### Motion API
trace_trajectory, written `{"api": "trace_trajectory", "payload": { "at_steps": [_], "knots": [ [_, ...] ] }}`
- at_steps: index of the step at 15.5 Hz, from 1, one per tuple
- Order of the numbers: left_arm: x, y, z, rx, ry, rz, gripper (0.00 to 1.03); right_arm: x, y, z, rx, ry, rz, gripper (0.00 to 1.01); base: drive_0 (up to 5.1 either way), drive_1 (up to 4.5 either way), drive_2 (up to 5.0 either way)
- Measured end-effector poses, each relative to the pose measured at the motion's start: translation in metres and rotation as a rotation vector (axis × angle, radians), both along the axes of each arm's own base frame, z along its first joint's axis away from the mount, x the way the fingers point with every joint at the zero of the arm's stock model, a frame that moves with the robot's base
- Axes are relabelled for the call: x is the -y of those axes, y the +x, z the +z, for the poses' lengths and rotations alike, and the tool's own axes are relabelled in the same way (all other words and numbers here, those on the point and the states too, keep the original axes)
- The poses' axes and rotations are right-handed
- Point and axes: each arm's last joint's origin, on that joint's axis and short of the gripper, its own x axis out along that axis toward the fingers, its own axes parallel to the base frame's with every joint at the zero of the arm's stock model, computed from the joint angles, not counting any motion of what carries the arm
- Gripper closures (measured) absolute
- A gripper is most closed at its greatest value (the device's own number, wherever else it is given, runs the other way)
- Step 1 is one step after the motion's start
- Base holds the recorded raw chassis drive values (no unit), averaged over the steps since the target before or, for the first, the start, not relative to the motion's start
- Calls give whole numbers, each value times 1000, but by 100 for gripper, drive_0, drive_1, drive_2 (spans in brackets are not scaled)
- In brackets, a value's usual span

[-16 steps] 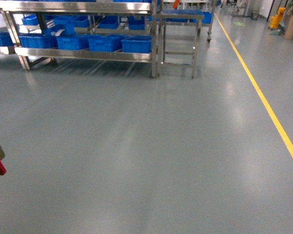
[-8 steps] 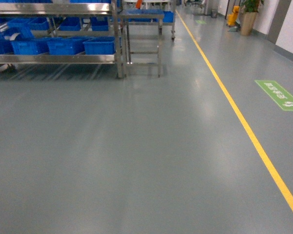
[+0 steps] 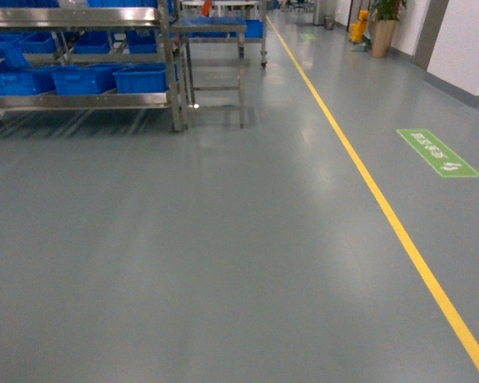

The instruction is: Sort blue parts and orange caps into right shelf containers

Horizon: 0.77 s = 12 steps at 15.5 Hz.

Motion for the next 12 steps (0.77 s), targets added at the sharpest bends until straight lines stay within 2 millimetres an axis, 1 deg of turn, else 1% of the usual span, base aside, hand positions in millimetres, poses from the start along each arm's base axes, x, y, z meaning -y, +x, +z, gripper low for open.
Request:
{"api": "trace_trajectory", "payload": {
  "at_steps": [4,12],
  "knots": [
    [0,0,0,-2,1,1,61,0,0,0,2,0,1,58,111,511,-289],
    [0,0,0,-1,1,1,61,0,0,0,-2,0,1,58,-15,385,-415]
  ]
}}
